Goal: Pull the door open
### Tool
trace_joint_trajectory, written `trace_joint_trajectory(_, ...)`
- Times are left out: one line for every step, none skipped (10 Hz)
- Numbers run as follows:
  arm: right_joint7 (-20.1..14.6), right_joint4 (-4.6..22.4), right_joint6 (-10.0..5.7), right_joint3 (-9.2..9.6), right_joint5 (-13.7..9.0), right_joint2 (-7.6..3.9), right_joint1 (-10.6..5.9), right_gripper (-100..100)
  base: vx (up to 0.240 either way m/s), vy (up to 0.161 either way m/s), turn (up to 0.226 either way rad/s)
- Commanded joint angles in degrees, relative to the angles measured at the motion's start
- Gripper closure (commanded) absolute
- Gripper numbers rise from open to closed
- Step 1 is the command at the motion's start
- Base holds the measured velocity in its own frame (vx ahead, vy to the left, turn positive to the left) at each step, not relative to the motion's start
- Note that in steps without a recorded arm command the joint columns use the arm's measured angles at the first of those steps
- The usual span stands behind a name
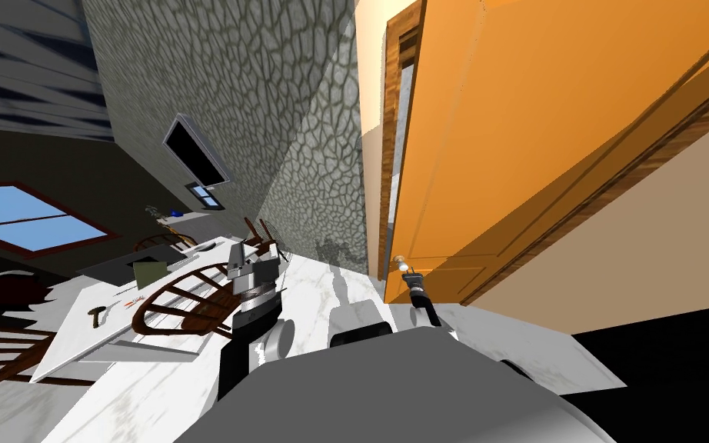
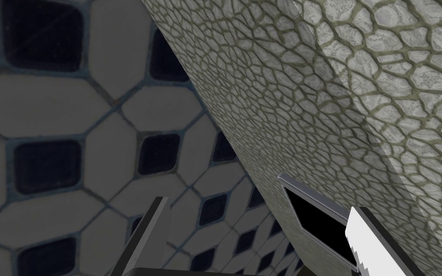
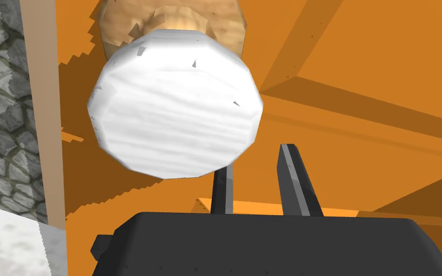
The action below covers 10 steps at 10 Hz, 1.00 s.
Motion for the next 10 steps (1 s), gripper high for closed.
trace_joint_trajectory(-0.5, -2.5, 0.23, 0.86, 0.2, 1.04, -0.15, -100, -0.024, -0.001, -0.019)
trace_joint_trajectory(-2.8, -2.6, 0.20, 1.35, -0.8, 1.22, -0.10, -100, -0.040, -0.002, 0.017)
trace_joint_trajectory(-4.3, -2.7, 0.19, 1.83, -1.7, 1.40, -0.05, -100, -0.060, -0.018, 0.113)
trace_joint_trajectory(-5.1, -2.7, 0.19, 1.83, -1.7, 1.40, -0.05, -100, -0.039, -0.022, 0.049)
trace_joint_trajectory(-6.8, -2.9, 0.17, 2.30, -2.5, 1.57, 0.00, -100, -0.044, -0.021, 0.051)
trace_joint_trajectory(-7.2, -2.9, 0.17, 2.30, -2.5, 1.57, 0.00, -100, -0.041, -0.018, 0.000)
trace_joint_trajectory(-9.2, -3.0, 0.16, 2.73, -3.3, 1.73, 0.05, -100, -0.045, -0.011, 0.003)
trace_joint_trajectory(-9.2, -3.0, 0.16, 2.73, -3.3, 1.73, 0.05, -100, -0.032, -0.002, 0.015)
trace_joint_trajectory(-10.9, -3.0, 0.15, 3.14, -4.0, 1.88, 0.09, -100, -0.050, -0.006, 0.043)
trace_joint_trajectory(-12.4, -3.1, 0.14, 3.50, -4.6, 2.02, 0.13, -100, -0.061, -0.020, 0.057)
